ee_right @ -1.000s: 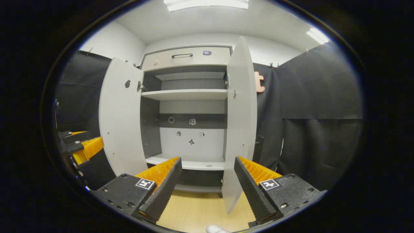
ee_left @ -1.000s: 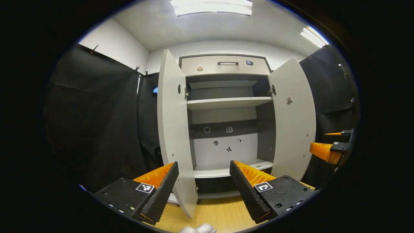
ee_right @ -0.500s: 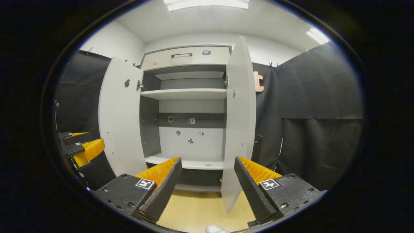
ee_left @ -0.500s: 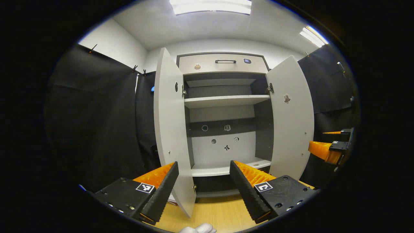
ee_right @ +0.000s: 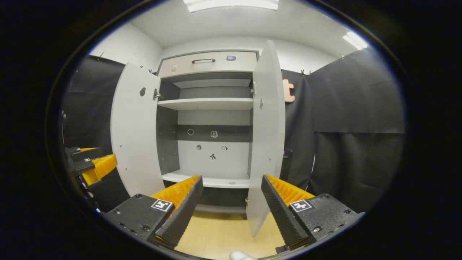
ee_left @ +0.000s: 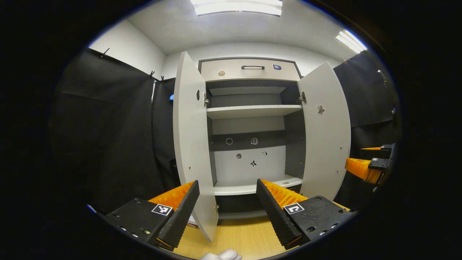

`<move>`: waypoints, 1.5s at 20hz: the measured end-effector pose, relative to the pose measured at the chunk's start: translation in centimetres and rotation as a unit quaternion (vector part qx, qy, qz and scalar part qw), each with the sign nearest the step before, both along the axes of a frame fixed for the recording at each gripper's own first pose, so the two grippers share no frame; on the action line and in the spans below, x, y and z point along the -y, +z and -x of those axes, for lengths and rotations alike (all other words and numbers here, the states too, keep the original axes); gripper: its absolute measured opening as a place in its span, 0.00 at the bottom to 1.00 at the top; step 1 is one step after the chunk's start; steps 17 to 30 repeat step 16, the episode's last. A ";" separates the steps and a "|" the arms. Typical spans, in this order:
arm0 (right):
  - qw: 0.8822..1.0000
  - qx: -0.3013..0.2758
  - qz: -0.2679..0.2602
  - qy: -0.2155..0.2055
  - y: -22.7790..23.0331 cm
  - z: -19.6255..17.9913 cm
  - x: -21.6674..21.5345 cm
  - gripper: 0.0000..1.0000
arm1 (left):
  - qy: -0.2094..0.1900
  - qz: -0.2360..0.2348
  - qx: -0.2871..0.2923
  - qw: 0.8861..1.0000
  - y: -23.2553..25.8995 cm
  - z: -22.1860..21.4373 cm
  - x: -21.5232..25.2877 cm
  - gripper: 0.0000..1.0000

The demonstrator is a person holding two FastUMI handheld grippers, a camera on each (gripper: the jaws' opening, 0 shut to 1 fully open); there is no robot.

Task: Open the right door of the double-door shoe cabinet with the right hand, and open the left door with the left hand.

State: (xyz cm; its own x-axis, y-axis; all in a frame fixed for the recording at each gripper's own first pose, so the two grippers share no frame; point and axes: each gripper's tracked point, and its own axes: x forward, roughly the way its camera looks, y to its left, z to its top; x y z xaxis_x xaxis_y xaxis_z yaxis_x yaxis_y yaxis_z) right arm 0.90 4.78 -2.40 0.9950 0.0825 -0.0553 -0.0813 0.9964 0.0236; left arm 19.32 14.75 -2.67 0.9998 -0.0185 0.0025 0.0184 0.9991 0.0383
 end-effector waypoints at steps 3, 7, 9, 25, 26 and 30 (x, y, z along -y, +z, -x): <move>1.000 0.000 -0.003 0.004 0.1 -0.1 -0.2 1.00 | 0.004 -0.004 0.001 1.000 0.1 -0.1 0.1 0.96; 1.000 0.001 -0.001 0.008 0.3 -0.3 -0.2 1.00 | 0.000 0.001 -0.007 1.000 -0.2 -0.2 0.5 0.96; 1.000 -0.001 0.001 0.010 0.3 -0.5 -0.2 1.00 | 0.004 0.003 -0.003 1.000 -0.1 -0.1 0.3 0.96; 1.000 0.004 0.008 0.008 0.9 -0.7 0.0 1.00 | 0.004 0.007 -0.008 1.000 -0.5 0.1 0.2 0.96; 1.000 0.004 0.008 0.008 0.9 -0.7 0.0 1.00 | 0.004 0.007 -0.008 1.000 -0.5 0.1 0.2 0.96; 1.000 0.004 0.008 0.008 0.9 -0.7 0.0 1.00 | 0.004 0.007 -0.008 1.000 -0.5 0.1 0.2 0.96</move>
